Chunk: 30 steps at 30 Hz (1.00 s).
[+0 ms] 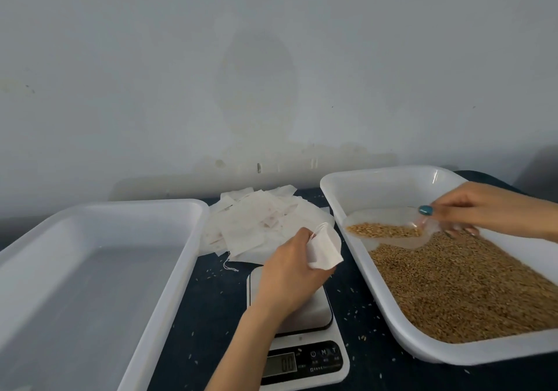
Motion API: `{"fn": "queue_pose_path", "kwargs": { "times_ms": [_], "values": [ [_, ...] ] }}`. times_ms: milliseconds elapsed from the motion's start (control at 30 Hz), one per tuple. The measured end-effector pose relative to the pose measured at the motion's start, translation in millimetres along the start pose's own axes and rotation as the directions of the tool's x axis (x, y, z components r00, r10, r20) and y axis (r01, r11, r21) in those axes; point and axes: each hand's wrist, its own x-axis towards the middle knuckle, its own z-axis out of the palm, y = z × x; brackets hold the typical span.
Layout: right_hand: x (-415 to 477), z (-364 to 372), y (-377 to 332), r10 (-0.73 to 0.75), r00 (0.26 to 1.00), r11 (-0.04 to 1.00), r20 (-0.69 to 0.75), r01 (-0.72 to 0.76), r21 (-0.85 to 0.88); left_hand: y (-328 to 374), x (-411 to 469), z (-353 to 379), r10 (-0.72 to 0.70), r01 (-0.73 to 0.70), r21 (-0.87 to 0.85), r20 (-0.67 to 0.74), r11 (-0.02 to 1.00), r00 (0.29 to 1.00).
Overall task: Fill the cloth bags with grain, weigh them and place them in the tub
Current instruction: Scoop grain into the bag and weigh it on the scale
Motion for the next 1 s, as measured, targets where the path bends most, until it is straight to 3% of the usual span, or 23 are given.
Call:
{"fn": "queue_pose_path", "kwargs": {
  "times_ms": [33,67,100,267,400,467,667,1000],
  "values": [
    [20,-6,-20,0.012,0.999,0.999,0.034,-0.011,-0.033,0,0,2,0.000,0.000,0.012,-0.011,1.000,1.000],
    [35,-11,-43,0.127,0.991,0.992,0.043,-0.127,-0.020,0,1,3,-0.001,0.001,0.023,-0.020,1.000,1.000],
    [44,-9,-35,0.083,0.996,0.996,0.013,-0.082,-0.045,1,0,4,0.000,0.001,0.037,-0.028,0.999,1.000],
    [56,-17,-60,0.176,0.984,0.981,0.033,-0.173,-0.085,2,-4,6,0.021,-0.015,0.071,-0.084,0.997,0.996],
    [63,-23,-79,0.134,0.991,0.963,0.021,-0.125,-0.240,4,-6,9,0.046,-0.035,0.109,-0.104,0.993,0.994],
    [67,-27,-88,0.072,0.997,0.912,-0.034,-0.079,-0.402,5,-7,12,0.057,-0.047,0.106,-0.101,0.993,0.993],
    [78,-40,-108,0.022,1.000,0.793,-0.015,-0.027,-0.609,7,-7,15,0.068,-0.070,-0.008,-0.102,0.998,0.992],
    [75,-56,-134,0.013,1.000,0.762,-0.027,-0.027,-0.646,8,-12,13,0.032,-0.059,-0.226,-0.120,0.972,0.992]
  ]
}}
